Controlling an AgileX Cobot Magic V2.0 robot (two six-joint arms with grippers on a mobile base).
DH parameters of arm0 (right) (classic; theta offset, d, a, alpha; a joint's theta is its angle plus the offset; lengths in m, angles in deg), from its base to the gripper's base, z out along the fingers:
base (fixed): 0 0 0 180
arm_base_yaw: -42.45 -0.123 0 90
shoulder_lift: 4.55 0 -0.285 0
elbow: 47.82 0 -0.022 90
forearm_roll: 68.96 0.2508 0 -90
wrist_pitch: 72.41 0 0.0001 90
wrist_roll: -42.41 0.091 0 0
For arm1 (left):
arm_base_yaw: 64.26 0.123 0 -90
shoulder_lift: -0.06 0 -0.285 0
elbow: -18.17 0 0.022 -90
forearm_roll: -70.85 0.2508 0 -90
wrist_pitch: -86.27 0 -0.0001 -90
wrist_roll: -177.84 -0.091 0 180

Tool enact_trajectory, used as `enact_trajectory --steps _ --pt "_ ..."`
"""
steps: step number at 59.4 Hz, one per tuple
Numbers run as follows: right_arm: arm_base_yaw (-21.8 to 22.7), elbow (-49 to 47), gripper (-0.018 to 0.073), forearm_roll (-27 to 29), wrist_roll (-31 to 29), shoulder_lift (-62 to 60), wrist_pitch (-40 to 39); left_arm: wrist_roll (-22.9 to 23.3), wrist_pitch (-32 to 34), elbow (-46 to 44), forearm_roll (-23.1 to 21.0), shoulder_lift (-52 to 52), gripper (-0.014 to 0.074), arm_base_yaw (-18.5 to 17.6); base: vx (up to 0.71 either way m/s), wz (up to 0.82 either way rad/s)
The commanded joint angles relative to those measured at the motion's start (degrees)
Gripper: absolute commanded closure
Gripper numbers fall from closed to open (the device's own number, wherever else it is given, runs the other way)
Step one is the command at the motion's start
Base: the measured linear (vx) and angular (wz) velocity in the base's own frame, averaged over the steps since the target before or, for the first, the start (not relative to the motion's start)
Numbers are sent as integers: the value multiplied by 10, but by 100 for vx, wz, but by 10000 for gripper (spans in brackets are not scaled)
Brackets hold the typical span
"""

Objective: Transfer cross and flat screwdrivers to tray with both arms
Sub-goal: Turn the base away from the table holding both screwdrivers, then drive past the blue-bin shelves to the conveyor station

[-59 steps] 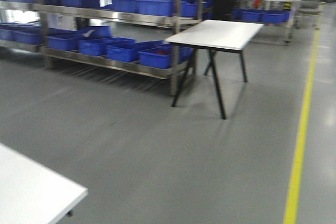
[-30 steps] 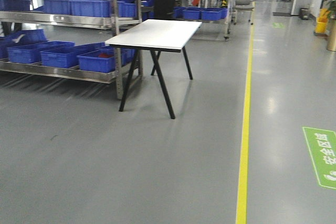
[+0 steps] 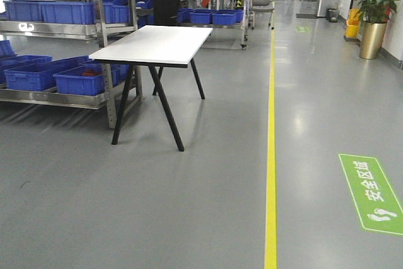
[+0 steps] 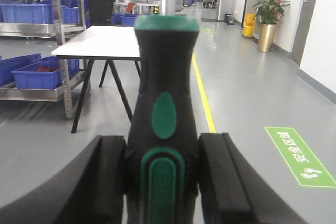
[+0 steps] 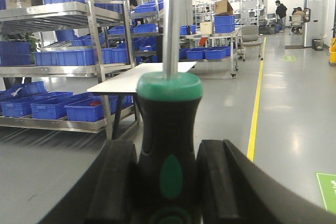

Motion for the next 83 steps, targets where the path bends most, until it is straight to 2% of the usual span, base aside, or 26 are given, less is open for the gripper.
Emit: enact_trajectory --steps 1,45,83 --pt "1 -16 567 5 -1 4 -56 0 57 -16 -7 2 596 -2 31 -13" --pt "1 -16 567 5 -1 4 -56 0 57 -16 -7 2 596 -2 38 -5" --pt "1 -16 567 5 -1 4 -56 0 57 -16 -7 2 596 -2 45 45"
